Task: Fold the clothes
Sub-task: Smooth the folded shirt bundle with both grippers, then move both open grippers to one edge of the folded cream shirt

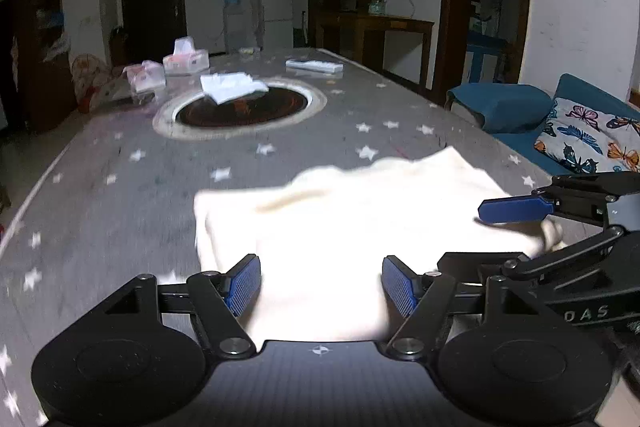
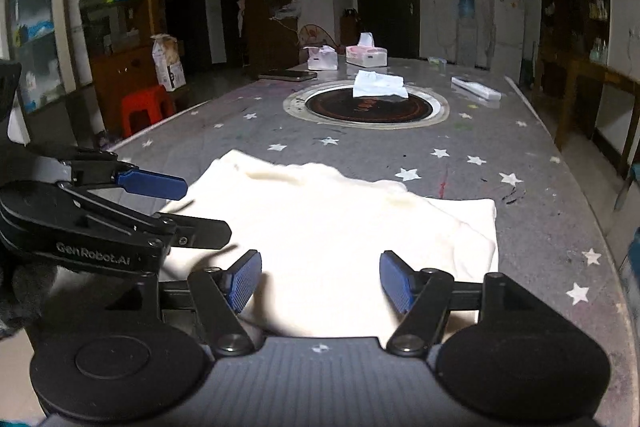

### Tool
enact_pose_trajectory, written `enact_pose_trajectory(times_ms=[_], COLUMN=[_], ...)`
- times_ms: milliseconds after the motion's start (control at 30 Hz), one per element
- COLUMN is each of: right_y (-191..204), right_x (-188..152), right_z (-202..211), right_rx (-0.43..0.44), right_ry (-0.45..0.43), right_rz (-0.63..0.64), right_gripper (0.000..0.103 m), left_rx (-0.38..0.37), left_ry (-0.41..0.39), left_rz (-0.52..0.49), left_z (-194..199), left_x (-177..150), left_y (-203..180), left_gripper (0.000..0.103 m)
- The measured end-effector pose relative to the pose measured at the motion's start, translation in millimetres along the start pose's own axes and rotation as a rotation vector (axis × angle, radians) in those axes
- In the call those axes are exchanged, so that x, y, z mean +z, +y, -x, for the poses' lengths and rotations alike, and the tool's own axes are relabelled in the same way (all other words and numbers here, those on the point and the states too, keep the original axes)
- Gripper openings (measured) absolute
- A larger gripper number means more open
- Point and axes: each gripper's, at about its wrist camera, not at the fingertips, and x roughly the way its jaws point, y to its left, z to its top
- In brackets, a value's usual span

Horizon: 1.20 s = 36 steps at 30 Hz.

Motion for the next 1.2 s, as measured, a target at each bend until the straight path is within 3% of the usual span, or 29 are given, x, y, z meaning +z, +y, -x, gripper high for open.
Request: enact_pose_trajectory(times_ms=[200,433,600,900,1200], right_y=[10,-19,-20,41,84], right_x=[-16,-1,8,19,22], right_z=[3,17,22,4,-14], right_rx=[-0.037,0.019,0.045,0.191,0.246], right_ry=[0.0,0.009,0.007,0.05,0.074], right_rz=[0.107,-0.04,-0.024,0.181,0.302], right_gripper=[0.073,0.073,0.073,0.073,0.072], left_rx=[0.031,0.051,0.059,0.068,0.056], left_ry=[-0.002,-0.007,0.027,0.055,0.049], left_rz=[0.001,0.099,0.198,0.283,0.29], left_z=[2,13,12,15,17], left_x=[-15,-6,-9,-19,-24], left_y=[5,29,51,75,80], left_gripper=[0.073,0.073,0.074,0.08,0.084])
